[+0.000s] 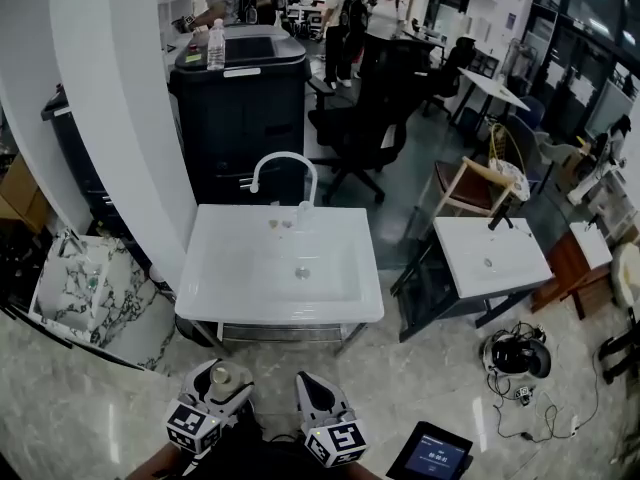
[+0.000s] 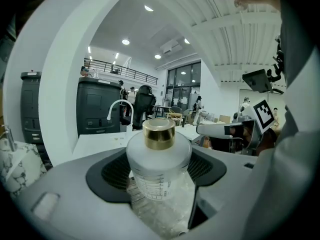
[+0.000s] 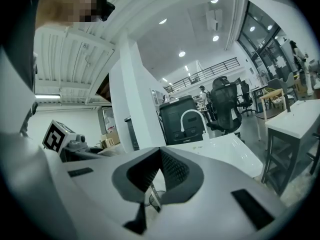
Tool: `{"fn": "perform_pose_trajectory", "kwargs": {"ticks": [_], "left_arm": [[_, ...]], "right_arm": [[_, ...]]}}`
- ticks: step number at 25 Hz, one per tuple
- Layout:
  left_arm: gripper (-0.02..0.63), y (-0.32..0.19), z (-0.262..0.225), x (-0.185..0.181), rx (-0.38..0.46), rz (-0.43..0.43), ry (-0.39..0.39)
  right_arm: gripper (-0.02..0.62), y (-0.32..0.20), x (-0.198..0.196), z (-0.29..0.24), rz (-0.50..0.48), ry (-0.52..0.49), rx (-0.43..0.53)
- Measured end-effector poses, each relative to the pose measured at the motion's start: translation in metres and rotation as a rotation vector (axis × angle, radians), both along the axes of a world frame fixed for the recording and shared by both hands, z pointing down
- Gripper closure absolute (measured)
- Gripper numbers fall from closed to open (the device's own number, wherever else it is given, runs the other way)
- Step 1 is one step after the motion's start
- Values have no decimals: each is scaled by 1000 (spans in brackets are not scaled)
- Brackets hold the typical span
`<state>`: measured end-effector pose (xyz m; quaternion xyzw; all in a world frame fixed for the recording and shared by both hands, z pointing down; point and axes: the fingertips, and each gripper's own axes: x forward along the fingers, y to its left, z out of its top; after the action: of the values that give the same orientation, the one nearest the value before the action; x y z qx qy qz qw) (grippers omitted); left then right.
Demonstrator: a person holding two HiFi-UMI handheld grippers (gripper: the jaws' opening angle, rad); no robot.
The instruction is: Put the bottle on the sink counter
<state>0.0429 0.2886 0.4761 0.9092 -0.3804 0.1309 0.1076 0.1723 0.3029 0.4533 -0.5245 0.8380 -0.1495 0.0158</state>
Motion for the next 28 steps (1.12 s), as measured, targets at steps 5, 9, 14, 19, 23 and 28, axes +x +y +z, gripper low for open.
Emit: {"fn": "perform_pose_trajectory", "kwargs": {"ticks": [5,9,14,19,23,28], "left_arm": [[270,-28,-11,-22,24,33,7],[270,-55,-16,-44,41,55,15],[270,-87,-16,-72,58,77,36],[270,-110,-9,-102,32,93,50],[270,-118,2,-118,16,96,66],[270,-126,11,-118,-10,108,77]], "right_arm": [[600,-25,-23,-9,25,-3,-9],[600,-50,-41,-16,54,8,-3],[600,-79,-71,-14,65,16,-9],[600,-98,-100,-12,70,20,-38],[600,-107,-112,-5,76,39,-61],[600,-112,-118,3,81,36,-95]]}}
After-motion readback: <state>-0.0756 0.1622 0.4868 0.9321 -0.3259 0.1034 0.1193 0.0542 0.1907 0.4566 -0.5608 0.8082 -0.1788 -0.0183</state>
